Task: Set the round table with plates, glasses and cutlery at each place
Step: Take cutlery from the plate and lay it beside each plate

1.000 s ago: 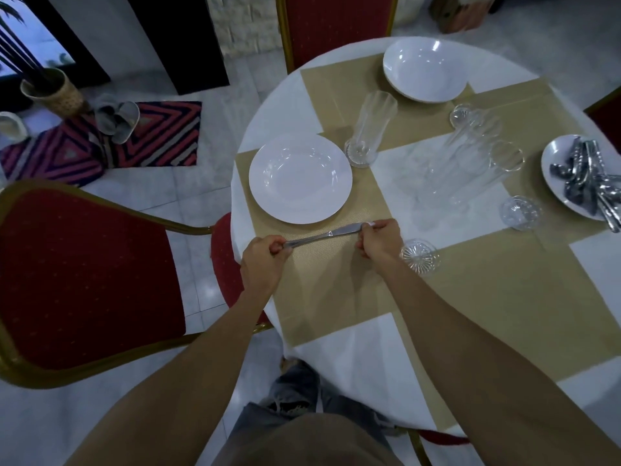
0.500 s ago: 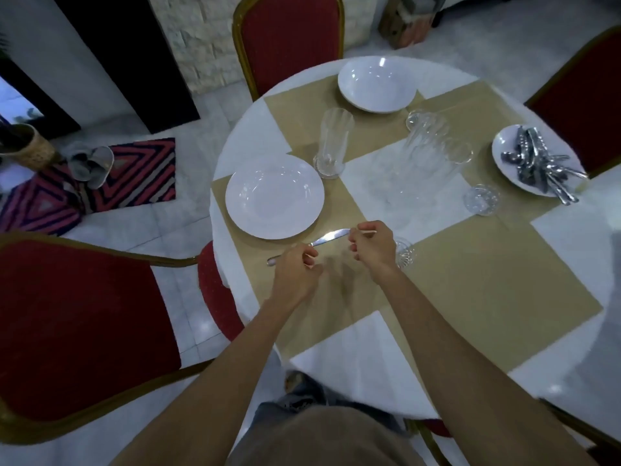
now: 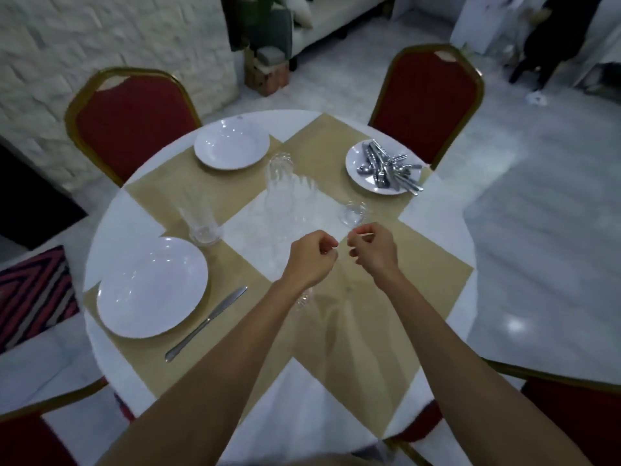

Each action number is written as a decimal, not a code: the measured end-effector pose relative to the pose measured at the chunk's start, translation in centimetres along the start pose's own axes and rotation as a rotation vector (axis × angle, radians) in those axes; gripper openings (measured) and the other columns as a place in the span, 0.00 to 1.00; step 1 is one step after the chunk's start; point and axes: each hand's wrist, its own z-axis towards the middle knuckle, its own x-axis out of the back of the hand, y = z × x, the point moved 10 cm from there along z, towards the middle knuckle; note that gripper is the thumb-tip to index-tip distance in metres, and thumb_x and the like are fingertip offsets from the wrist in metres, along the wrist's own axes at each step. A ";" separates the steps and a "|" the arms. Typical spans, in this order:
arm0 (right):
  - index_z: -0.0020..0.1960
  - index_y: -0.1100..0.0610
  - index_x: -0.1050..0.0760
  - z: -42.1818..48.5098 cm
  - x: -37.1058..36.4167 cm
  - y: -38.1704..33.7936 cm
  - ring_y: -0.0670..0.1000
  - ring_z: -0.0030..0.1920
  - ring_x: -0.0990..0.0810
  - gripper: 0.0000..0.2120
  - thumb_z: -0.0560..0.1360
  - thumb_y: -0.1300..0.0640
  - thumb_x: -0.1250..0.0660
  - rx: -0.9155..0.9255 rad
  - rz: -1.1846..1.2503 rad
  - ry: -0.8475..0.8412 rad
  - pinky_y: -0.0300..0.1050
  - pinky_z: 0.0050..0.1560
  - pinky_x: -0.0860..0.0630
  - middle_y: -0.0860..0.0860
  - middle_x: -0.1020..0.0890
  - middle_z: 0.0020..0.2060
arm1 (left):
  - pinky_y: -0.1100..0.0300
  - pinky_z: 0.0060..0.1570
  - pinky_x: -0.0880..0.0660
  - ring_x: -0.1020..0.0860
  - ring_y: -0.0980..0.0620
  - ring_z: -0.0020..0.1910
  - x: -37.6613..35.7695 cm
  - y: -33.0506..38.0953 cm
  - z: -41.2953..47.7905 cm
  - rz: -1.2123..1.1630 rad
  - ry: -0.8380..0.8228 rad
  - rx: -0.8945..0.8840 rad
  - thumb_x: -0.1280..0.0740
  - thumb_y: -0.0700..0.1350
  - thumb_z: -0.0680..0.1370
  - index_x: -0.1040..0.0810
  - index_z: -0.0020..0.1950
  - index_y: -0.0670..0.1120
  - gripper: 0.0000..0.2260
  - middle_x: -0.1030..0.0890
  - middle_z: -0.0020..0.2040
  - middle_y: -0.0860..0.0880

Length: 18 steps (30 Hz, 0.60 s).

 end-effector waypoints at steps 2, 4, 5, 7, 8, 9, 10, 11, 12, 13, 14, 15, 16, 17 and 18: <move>0.49 0.58 0.23 2.2 1.8 -0.2 0.49 0.33 0.18 0.05 0.75 0.58 0.31 0.000 -0.004 0.016 0.43 0.32 0.23 0.51 0.16 0.37 | 0.79 0.37 0.34 0.22 0.58 0.45 -1.9 2.0 2.4 0.019 -0.035 -0.013 0.31 0.42 0.75 0.18 0.51 0.50 0.07 0.17 0.47 0.54; 0.49 0.58 0.23 4.5 3.1 -0.3 0.50 0.32 0.17 0.05 0.75 0.58 0.31 -0.004 -0.006 0.016 0.44 0.33 0.23 0.51 0.15 0.37 | 0.78 0.37 0.35 0.22 0.58 0.45 -3.5 3.7 5.0 0.035 -0.052 -0.014 0.32 0.43 0.75 0.18 0.51 0.50 0.07 0.18 0.46 0.55; 0.50 0.58 0.23 5.7 3.7 -0.2 0.50 0.32 0.18 0.05 0.75 0.58 0.31 -0.009 -0.001 0.016 0.44 0.34 0.23 0.52 0.15 0.38 | 0.79 0.36 0.34 0.22 0.59 0.44 -4.2 4.2 6.3 0.032 -0.053 -0.007 0.32 0.43 0.75 0.18 0.50 0.51 0.06 0.18 0.45 0.56; 0.51 0.58 0.23 8.1 4.7 -0.1 0.50 0.32 0.17 0.06 0.75 0.58 0.31 -0.017 -0.010 0.023 0.44 0.35 0.23 0.52 0.15 0.39 | 0.79 0.35 0.33 0.22 0.59 0.44 -5.5 5.0 8.7 0.020 -0.051 0.011 0.31 0.43 0.75 0.18 0.49 0.51 0.06 0.18 0.43 0.57; 0.51 0.57 0.23 9.4 5.1 -0.1 0.50 0.33 0.17 0.06 0.75 0.57 0.31 -0.019 -0.022 0.026 0.43 0.34 0.23 0.52 0.15 0.41 | 0.78 0.36 0.32 0.21 0.59 0.45 -6.1 5.2 9.8 0.017 -0.054 0.021 0.31 0.42 0.75 0.18 0.49 0.51 0.06 0.18 0.44 0.57; 0.51 0.56 0.23 10.6 5.5 0.1 0.49 0.32 0.17 0.06 0.75 0.57 0.31 -0.020 -0.034 0.028 0.42 0.34 0.23 0.52 0.15 0.42 | 0.76 0.39 0.31 0.21 0.58 0.46 -6.8 5.3 10.9 0.016 -0.056 0.033 0.32 0.42 0.75 0.18 0.49 0.51 0.06 0.17 0.45 0.56; 0.50 0.55 0.24 11.8 5.9 0.2 0.49 0.32 0.17 0.05 0.75 0.56 0.31 -0.021 -0.046 0.029 0.41 0.33 0.24 0.52 0.16 0.42 | 0.72 0.42 0.30 0.20 0.58 0.47 -7.4 5.3 12.0 0.019 -0.058 0.045 0.32 0.42 0.75 0.17 0.50 0.50 0.07 0.17 0.46 0.55; 0.49 0.55 0.24 13.0 6.2 0.3 0.49 0.33 0.16 0.04 0.75 0.56 0.31 -0.023 -0.060 0.028 0.41 0.33 0.23 0.52 0.16 0.42 | 0.70 0.44 0.30 0.20 0.57 0.48 -8.0 5.3 13.0 0.027 -0.059 0.054 0.32 0.42 0.75 0.17 0.50 0.50 0.07 0.17 0.48 0.54; 0.49 0.54 0.24 14.2 6.4 0.5 0.49 0.33 0.16 0.04 0.75 0.56 0.31 -0.024 -0.077 0.024 0.42 0.34 0.23 0.52 0.16 0.43 | 0.68 0.45 0.29 0.20 0.57 0.49 -8.5 5.4 14.0 0.040 -0.062 0.060 0.31 0.42 0.75 0.17 0.50 0.50 0.06 0.17 0.48 0.54; 0.49 0.54 0.24 15.4 6.5 0.8 0.49 0.35 0.16 0.04 0.75 0.56 0.31 -0.024 -0.097 0.019 0.43 0.35 0.21 0.51 0.16 0.43 | 0.67 0.46 0.29 0.21 0.56 0.49 -8.9 5.3 15.1 0.056 -0.064 0.064 0.32 0.42 0.75 0.17 0.50 0.50 0.07 0.17 0.48 0.53; 0.48 0.54 0.23 16.6 6.7 0.9 0.50 0.37 0.15 0.04 0.75 0.56 0.31 -0.019 -0.121 0.016 0.46 0.38 0.19 0.51 0.16 0.44 | 0.66 0.47 0.29 0.21 0.56 0.49 -9.3 5.3 16.1 0.069 -0.064 0.065 0.32 0.41 0.75 0.17 0.50 0.50 0.07 0.17 0.48 0.53; 0.48 0.54 0.23 17.8 6.9 1.1 0.51 0.39 0.15 0.03 0.75 0.56 0.31 -0.009 -0.148 0.015 0.49 0.42 0.18 0.51 0.16 0.44 | 0.65 0.48 0.29 0.21 0.56 0.49 -9.7 5.3 17.1 0.081 -0.063 0.065 0.32 0.41 0.75 0.17 0.50 0.49 0.07 0.17 0.48 0.53; 0.48 0.53 0.22 18.9 7.0 1.3 0.52 0.42 0.15 0.03 0.75 0.56 0.32 0.000 -0.170 0.013 0.52 0.46 0.18 0.51 0.16 0.44 | 0.65 0.48 0.29 0.21 0.56 0.48 -10.0 5.3 18.0 0.093 -0.062 0.065 0.32 0.41 0.76 0.17 0.50 0.49 0.07 0.17 0.48 0.53; 0.48 0.53 0.21 20.0 7.0 1.5 0.53 0.44 0.16 0.03 0.75 0.56 0.32 0.002 -0.185 0.012 0.54 0.49 0.18 0.51 0.16 0.44 | 0.65 0.47 0.29 0.21 0.56 0.48 -10.3 5.2 19.0 0.104 -0.060 0.069 0.32 0.40 0.76 0.17 0.50 0.48 0.07 0.17 0.47 0.53; 0.48 0.54 0.20 21.0 7.0 1.6 0.53 0.45 0.16 0.03 0.75 0.57 0.32 0.002 -0.195 0.009 0.56 0.50 0.18 0.51 0.16 0.44 | 0.65 0.47 0.29 0.21 0.56 0.48 -10.6 5.2 19.9 0.113 -0.056 0.076 0.33 0.40 0.76 0.17 0.51 0.48 0.07 0.17 0.47 0.53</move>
